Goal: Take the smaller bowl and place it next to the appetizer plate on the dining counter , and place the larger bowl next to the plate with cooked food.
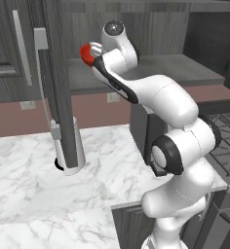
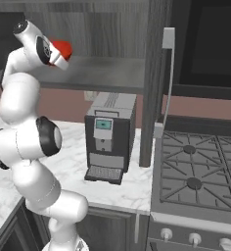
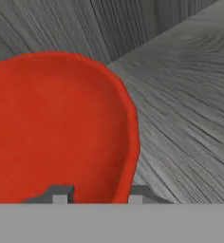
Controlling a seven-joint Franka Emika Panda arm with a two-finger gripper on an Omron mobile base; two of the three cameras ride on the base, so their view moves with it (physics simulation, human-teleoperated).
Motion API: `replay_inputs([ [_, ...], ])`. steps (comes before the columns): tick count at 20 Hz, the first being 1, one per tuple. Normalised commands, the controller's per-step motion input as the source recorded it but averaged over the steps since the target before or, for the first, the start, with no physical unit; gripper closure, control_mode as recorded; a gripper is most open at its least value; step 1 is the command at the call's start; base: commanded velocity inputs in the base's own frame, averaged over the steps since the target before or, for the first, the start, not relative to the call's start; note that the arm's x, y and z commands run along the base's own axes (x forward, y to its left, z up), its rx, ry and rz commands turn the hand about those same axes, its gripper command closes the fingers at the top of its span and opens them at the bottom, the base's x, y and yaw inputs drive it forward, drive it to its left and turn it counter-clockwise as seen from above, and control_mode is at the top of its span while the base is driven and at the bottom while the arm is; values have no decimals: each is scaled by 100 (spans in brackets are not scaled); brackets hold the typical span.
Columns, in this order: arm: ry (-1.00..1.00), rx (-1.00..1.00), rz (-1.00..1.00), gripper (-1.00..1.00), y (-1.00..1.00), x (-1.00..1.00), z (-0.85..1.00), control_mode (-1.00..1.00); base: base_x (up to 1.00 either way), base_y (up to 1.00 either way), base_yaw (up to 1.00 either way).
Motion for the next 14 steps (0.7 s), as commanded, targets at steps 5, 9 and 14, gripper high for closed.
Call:
replay_inputs([
  [5,0,-1,-21,100,-52,-75,-20,-100,0,0,0],
  [9,0,0,-6,100,-38,-81,54,-100,0,0,0],
  [14,0,0,-2,100,-9,-57,85,-100,0,0,0],
])
